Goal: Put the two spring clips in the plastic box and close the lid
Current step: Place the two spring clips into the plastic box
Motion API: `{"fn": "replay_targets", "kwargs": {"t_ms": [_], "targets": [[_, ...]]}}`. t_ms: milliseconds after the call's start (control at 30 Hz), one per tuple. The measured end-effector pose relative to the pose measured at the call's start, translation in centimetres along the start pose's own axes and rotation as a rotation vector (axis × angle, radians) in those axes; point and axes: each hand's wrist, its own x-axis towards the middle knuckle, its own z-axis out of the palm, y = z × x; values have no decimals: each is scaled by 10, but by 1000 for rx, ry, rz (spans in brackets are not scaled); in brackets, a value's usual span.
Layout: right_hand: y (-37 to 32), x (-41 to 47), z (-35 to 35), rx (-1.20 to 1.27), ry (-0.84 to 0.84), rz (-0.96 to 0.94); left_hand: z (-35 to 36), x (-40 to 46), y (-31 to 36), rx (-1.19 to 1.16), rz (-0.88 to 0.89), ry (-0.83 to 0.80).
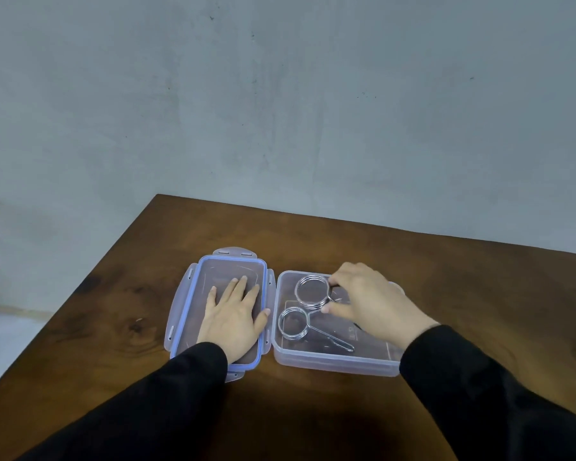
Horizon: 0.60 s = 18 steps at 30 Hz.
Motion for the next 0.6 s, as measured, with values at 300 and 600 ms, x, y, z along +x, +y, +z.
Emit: {"fn": "replay_targets", "kwargs": {"t_ms": [300,600], "targets": [[-12,18,42,-99,-149,-114,1,0,-3,-7,6,6],[-13,18,50,-62,-221,-87,0,0,-2,3,1,9]]}}
